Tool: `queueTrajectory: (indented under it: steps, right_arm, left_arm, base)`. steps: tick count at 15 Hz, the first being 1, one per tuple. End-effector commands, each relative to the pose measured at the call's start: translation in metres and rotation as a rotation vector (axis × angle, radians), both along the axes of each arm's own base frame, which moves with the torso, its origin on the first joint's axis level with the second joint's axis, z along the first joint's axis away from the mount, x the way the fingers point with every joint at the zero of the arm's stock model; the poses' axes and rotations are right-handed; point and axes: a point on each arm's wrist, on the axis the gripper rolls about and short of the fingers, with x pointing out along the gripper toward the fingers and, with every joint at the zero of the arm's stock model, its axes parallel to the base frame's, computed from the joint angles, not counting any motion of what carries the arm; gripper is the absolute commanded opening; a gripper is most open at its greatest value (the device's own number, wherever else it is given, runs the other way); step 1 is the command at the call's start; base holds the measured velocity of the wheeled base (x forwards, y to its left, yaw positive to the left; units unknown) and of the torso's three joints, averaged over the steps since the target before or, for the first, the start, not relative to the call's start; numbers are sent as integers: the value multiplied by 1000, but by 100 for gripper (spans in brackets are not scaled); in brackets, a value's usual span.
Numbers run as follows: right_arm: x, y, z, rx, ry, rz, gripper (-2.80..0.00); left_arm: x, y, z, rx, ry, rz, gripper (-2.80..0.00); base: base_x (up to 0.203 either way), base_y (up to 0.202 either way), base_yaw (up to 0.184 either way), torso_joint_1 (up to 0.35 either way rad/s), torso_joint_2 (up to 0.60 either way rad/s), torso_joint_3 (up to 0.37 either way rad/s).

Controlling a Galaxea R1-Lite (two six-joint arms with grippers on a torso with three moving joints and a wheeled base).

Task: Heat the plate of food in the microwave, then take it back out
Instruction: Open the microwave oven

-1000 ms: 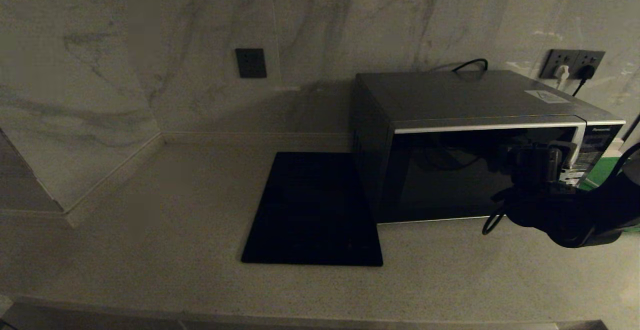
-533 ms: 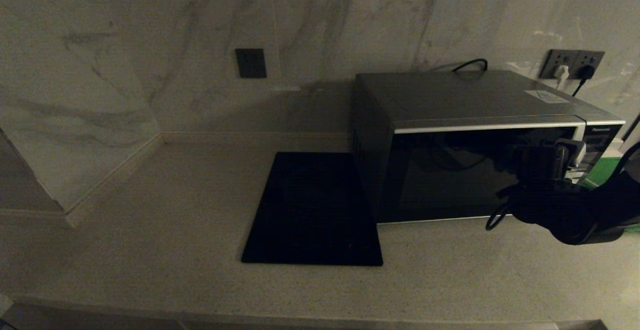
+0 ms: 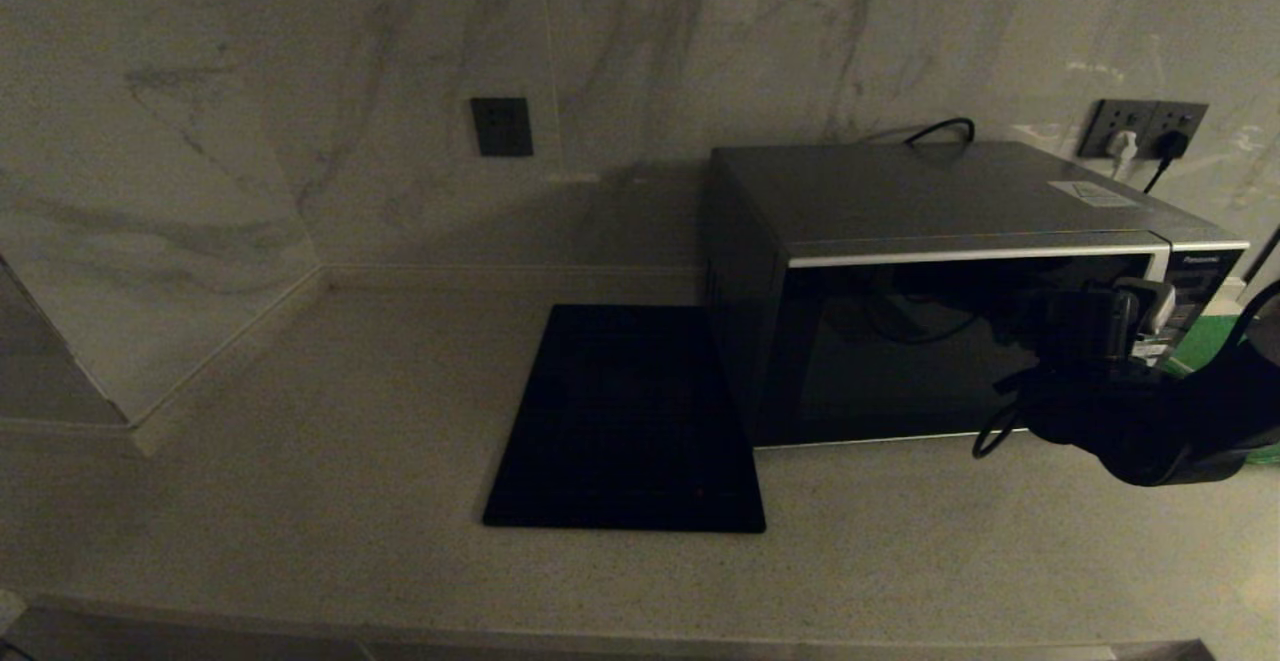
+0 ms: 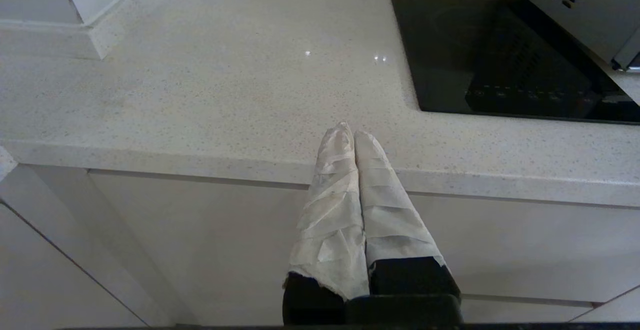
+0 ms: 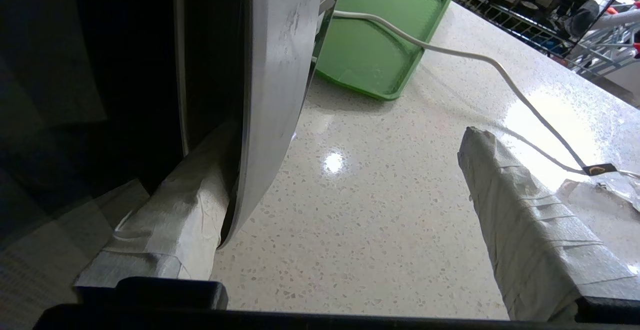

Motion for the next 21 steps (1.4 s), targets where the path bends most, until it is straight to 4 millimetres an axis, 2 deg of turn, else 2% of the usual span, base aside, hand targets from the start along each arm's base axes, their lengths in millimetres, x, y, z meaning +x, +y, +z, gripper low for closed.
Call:
queueTrajectory:
  steps: [1, 2, 3, 17, 21]
  right_arm:
    - [1, 0, -1, -1, -3, -5, 0]
    - [1, 0, -2, -1, -3, -5, 0]
    - [2, 0, -1, -1, -5, -5, -280]
    - [4, 1, -5, -2, 4, -3, -280]
    - [7, 0, 1, -22, -26, -55, -280]
  left_arm:
    - [0, 0, 0, -1, 0, 0, -280]
    - [0, 0, 0, -1, 0, 0, -280]
    - [0, 0, 0, -1, 0, 0, -280]
    - [0, 0, 0, -1, 2, 0, -280]
    - [0, 0, 0, -1, 0, 0, -280]
  base:
    - [0, 0, 0, 0, 0, 0]
    - [0, 0, 0, 0, 0, 0]
    - [0, 0, 0, 0, 0, 0]
    - [0, 0, 0, 0, 0, 0]
    - [0, 0, 0, 0, 0, 0]
